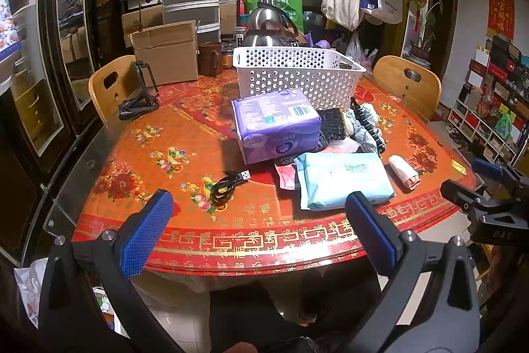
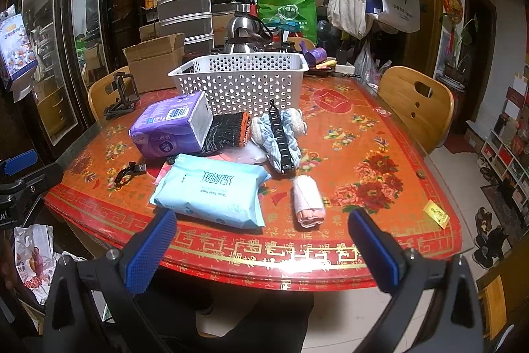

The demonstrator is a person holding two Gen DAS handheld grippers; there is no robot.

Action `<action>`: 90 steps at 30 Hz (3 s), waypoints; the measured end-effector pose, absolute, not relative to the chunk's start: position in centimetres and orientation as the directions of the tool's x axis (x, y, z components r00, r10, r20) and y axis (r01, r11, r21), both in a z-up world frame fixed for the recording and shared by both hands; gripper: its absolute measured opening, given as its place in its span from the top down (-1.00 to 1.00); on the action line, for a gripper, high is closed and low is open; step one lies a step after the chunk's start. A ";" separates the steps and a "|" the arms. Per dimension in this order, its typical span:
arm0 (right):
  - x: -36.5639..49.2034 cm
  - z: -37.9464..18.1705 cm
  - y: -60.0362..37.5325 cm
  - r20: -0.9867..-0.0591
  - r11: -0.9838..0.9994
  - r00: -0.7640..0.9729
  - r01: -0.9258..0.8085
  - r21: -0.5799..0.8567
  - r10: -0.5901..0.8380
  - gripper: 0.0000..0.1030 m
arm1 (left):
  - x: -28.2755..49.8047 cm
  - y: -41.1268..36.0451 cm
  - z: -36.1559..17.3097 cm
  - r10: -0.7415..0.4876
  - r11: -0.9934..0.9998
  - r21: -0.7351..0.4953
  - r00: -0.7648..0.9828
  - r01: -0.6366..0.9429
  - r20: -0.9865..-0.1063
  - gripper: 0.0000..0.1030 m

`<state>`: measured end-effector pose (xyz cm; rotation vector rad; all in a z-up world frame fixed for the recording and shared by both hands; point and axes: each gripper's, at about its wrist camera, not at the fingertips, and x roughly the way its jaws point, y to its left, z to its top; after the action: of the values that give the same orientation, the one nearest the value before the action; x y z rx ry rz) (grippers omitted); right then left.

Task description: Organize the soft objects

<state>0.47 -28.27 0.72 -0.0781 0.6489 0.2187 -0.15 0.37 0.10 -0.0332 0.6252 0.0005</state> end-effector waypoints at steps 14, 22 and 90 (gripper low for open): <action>0.6 0.7 -28.4 -0.609 0.974 0.773 -0.226 -0.002 0.178 -1.00 | -0.2 0.4 0.1 -0.010 0.999 -0.031 0.811 -0.010 -0.585 -1.00; 0.6 0.7 -28.3 -0.609 0.974 0.773 -0.227 -0.002 0.178 -1.00 | -0.2 0.4 0.1 -0.010 0.999 -0.033 0.811 -0.011 -0.585 -1.00; 9.7 -11.1 -32.8 -0.578 0.981 0.802 -0.195 -0.013 0.152 -0.81 | 14.8 5.6 -14.5 -0.004 0.999 -0.033 0.725 -0.027 -0.689 -0.67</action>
<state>9.74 -32.77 -11.06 -0.0731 0.6134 0.1864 14.80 5.57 -14.46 -0.0418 0.7602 0.0127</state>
